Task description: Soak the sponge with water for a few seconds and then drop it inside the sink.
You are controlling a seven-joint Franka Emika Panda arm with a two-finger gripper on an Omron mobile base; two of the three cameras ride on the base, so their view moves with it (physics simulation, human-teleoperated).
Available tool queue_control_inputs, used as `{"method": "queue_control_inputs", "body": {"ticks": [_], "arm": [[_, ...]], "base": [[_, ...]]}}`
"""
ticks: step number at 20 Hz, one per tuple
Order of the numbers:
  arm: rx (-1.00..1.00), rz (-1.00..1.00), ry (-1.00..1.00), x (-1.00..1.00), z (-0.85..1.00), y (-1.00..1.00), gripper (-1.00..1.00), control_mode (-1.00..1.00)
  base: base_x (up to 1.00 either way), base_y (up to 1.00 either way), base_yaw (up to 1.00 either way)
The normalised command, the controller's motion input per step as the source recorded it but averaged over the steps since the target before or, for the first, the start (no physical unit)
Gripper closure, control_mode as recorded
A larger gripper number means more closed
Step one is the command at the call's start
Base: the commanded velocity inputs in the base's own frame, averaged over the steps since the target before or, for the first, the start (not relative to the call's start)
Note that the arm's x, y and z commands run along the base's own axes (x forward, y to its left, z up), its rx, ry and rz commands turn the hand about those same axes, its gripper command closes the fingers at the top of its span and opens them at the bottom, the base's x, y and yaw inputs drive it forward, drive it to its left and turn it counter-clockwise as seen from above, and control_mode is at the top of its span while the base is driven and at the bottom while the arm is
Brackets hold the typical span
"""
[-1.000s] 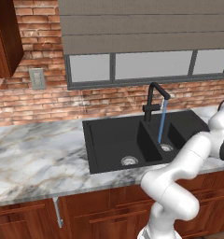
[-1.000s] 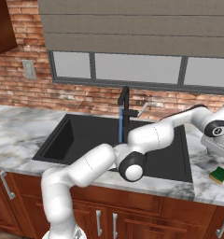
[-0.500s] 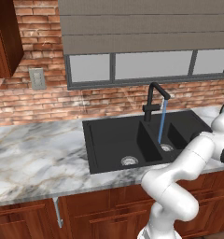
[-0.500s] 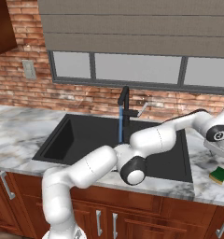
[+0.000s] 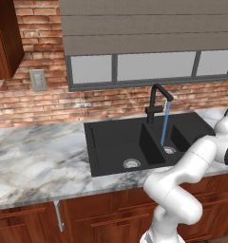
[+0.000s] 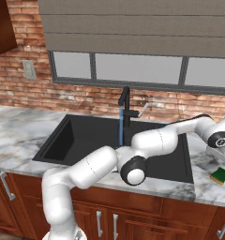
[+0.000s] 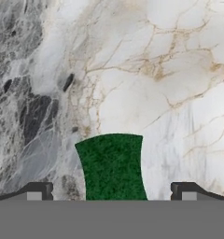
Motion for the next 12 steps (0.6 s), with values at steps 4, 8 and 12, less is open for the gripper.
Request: {"method": "queue_control_inputs", "body": {"ticks": [4,8,12], "arm": [[0.03,0.0,0.0,0.0,0.0,0.0,-1.0,-1.0],[0.01,0.0,0.0,0.0,-0.03,0.0,-1.0,-1.0],[0.02,0.0,0.0,0.0,-0.25,0.0,-1.0,-1.0]], "base": [[0.0,0.0,0.0],[0.0,0.0,0.0],[0.0,0.0,0.0]]}}
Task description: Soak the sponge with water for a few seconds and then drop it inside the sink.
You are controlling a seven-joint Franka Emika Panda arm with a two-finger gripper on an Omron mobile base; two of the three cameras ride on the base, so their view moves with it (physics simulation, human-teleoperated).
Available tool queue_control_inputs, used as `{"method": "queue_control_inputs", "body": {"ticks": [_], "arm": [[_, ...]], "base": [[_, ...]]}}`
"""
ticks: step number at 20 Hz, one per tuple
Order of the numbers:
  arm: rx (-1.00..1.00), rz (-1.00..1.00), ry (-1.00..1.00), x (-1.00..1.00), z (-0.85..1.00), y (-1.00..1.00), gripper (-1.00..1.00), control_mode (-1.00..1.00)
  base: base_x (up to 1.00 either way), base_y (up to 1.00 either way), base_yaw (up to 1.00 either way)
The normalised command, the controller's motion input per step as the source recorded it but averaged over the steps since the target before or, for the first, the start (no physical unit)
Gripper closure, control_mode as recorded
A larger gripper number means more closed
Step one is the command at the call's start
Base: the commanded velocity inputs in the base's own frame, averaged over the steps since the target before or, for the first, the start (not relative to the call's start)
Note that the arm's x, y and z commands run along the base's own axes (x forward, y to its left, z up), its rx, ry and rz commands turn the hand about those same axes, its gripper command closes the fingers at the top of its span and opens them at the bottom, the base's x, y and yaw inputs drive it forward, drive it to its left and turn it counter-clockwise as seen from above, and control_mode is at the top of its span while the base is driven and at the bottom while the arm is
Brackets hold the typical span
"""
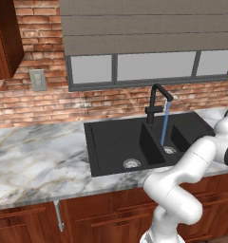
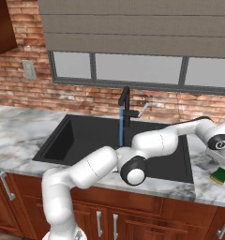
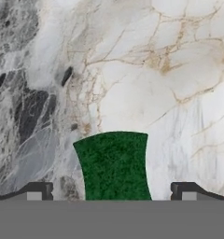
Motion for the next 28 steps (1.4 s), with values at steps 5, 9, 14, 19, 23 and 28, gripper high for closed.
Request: {"method": "queue_control_inputs", "body": {"ticks": [5,9,14,19,23,28], "arm": [[0.0,0.0,0.0,0.0,-0.24,0.0,-1.0,-1.0],[0.0,0.0,0.0,0.0,-0.21,0.0,-1.0,-1.0],[0.0,0.0,0.01,0.0,-0.24,0.0,-1.0,-1.0],[0.0,0.0,0.02,0.0,-0.26,0.0,-1.0,-1.0],[0.0,0.0,0.0,0.0,-0.28,0.0,-1.0,-1.0],[0.0,0.0,0.0,0.0,-0.06,0.0,-1.0,-1.0]], "base": [[0.0,0.0,0.0],[0.0,0.0,0.0],[0.0,0.0,0.0],[0.0,0.0,0.0],[0.0,0.0,0.0],[0.0,0.0,0.0]]}}
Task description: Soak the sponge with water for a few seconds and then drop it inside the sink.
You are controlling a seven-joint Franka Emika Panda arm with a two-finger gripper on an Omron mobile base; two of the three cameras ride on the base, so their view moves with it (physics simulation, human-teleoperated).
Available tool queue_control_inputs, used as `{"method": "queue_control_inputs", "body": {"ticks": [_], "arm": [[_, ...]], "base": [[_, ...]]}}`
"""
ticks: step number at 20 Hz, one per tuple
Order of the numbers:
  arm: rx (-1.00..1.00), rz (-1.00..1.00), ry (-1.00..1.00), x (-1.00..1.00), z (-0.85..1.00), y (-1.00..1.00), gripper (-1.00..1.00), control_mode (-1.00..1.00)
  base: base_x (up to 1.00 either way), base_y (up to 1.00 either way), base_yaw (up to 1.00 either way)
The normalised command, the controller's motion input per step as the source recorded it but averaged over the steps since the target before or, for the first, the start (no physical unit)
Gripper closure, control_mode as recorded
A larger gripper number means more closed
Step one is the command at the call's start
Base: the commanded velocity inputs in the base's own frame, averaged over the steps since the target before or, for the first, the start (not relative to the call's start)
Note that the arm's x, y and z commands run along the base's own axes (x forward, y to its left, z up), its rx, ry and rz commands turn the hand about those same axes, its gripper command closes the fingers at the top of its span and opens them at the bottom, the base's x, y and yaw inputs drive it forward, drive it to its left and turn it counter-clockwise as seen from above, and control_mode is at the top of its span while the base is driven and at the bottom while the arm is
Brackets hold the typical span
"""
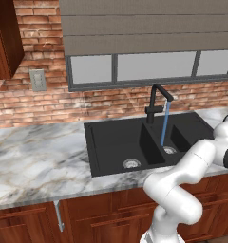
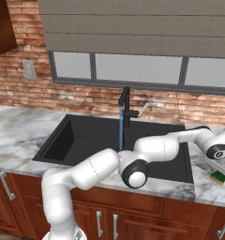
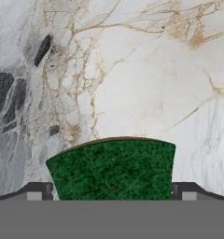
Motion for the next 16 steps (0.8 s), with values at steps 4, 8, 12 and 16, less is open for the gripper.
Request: {"method": "queue_control_inputs", "body": {"ticks": [4,8,12,16], "arm": [[0.0,0.0,0.0,0.0,0.0,0.0,-1.0,-1.0],[-0.15,-0.14,0.08,0.0,-0.09,-0.84,-1.0,-1.0],[-0.07,-0.09,0.02,0.02,-0.03,-0.29,-1.0,-1.0],[0.0,0.0,0.0,0.0,0.0,0.0,-1.0,-1.0]], "base": [[0.0,0.0,0.0],[0.0,0.0,0.0],[0.0,0.0,0.0],[0.0,0.0,0.0]]}}
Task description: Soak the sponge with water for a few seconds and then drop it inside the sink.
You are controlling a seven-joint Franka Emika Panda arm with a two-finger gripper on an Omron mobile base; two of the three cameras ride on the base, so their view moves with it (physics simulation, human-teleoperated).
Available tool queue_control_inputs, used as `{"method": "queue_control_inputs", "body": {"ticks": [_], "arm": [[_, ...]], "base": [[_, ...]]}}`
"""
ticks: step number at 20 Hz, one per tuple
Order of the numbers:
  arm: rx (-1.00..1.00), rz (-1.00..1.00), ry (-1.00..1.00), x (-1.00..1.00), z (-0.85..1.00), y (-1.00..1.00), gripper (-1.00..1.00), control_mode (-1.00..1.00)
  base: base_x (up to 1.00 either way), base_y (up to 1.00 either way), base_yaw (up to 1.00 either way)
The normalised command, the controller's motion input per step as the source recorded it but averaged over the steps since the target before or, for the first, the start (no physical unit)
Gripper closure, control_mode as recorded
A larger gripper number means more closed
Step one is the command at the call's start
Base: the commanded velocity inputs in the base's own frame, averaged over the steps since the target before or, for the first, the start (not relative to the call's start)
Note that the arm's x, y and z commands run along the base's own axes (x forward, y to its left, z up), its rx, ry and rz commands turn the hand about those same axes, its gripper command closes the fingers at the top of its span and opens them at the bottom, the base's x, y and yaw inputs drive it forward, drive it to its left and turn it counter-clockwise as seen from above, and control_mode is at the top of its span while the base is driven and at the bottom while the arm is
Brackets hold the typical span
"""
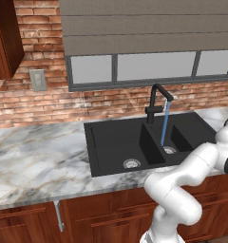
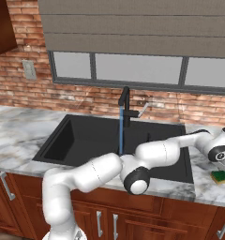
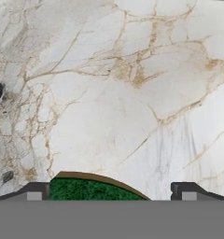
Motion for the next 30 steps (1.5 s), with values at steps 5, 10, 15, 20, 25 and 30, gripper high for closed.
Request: {"method": "queue_control_inputs", "body": {"ticks": [5,10,15,20,25,30], "arm": [[0.0,0.0,0.0,0.0,-0.02,0.0,-1.0,-1.0],[0.0,0.0,0.0,0.0,0.0,0.0,-1.0,-1.0],[0.0,-0.07,0.0,0.0,-0.05,0.03,-1.0,-1.0],[0.0,-0.13,0.0,0.0,-0.09,0.24,1.0,-1.0],[0.0,-0.15,0.0,0.01,-0.08,0.33,1.0,-1.0],[0.0,-0.14,0.0,0.0,-0.06,0.22,1.0,-1.0]], "base": [[0.0,0.0,0.0],[0.0,0.0,0.0],[0.0,0.0,0.0],[0.0,0.0,0.0],[0.0,0.0,0.0],[0.0,0.0,0.0]]}}
